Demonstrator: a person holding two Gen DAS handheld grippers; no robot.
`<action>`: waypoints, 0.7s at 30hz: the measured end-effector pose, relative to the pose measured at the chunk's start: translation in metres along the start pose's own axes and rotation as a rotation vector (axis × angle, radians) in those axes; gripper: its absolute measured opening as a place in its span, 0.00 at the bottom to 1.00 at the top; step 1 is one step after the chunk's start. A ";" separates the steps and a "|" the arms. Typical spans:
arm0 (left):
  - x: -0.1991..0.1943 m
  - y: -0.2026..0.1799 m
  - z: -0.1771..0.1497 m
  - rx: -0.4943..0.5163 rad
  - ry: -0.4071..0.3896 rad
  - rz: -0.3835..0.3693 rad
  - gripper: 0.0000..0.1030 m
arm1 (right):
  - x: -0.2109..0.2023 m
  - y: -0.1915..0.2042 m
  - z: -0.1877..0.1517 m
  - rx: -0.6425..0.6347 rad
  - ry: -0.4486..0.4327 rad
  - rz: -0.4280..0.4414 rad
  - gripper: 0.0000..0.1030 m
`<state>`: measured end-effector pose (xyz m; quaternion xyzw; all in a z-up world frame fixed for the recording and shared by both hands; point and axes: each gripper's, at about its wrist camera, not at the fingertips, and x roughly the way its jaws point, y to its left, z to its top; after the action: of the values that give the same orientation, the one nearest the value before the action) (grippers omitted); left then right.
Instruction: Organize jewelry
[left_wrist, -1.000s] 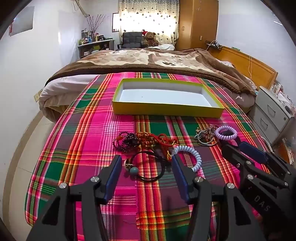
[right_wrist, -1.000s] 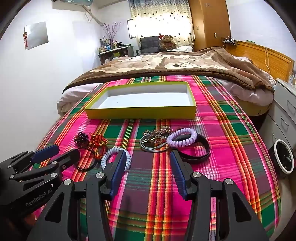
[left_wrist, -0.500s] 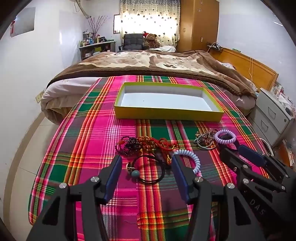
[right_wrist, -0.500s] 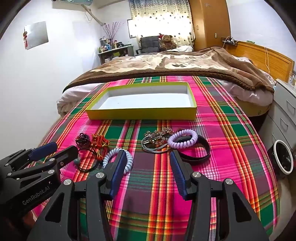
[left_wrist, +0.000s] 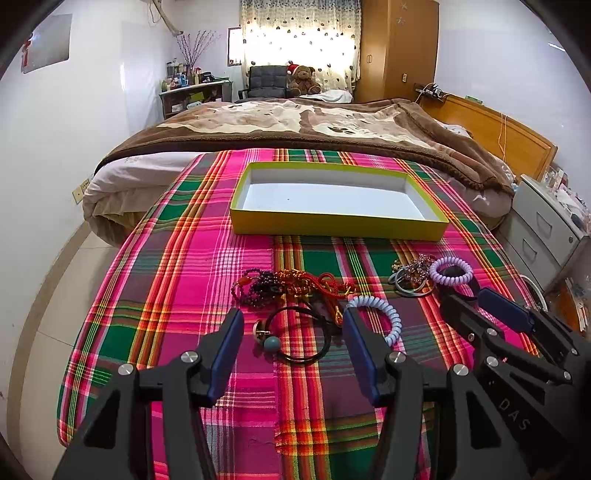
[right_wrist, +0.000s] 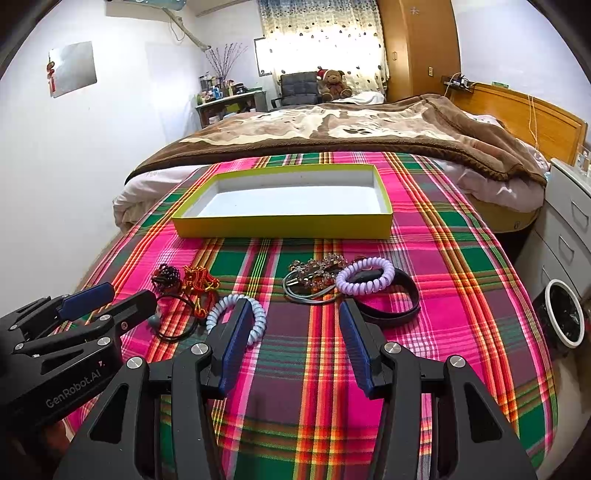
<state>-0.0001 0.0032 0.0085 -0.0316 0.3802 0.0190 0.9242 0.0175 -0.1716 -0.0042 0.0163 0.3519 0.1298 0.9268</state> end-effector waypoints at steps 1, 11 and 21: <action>0.000 0.000 0.000 0.000 -0.001 0.001 0.56 | 0.000 0.000 0.000 0.001 0.000 0.000 0.48; -0.002 0.001 0.000 0.001 -0.006 0.000 0.56 | -0.001 0.000 0.002 0.002 -0.007 -0.006 0.48; -0.005 0.000 0.002 0.000 -0.015 0.014 0.56 | -0.004 0.000 0.002 0.002 -0.011 -0.008 0.48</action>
<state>-0.0023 0.0037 0.0136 -0.0288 0.3736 0.0257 0.9268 0.0159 -0.1725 -0.0001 0.0165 0.3473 0.1257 0.9292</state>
